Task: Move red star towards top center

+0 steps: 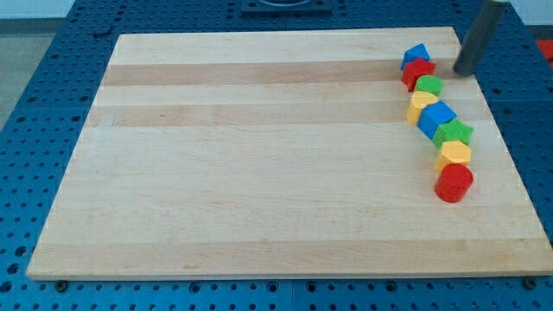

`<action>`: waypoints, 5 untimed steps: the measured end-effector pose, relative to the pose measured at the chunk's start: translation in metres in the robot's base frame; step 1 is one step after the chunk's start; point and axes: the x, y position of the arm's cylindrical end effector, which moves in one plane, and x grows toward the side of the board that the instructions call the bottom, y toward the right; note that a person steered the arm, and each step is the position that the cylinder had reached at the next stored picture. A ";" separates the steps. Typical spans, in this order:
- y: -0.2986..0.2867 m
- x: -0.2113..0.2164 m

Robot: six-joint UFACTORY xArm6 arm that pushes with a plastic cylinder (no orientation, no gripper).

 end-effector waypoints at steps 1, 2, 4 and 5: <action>-0.033 0.012; -0.069 0.024; -0.164 0.037; -0.187 0.039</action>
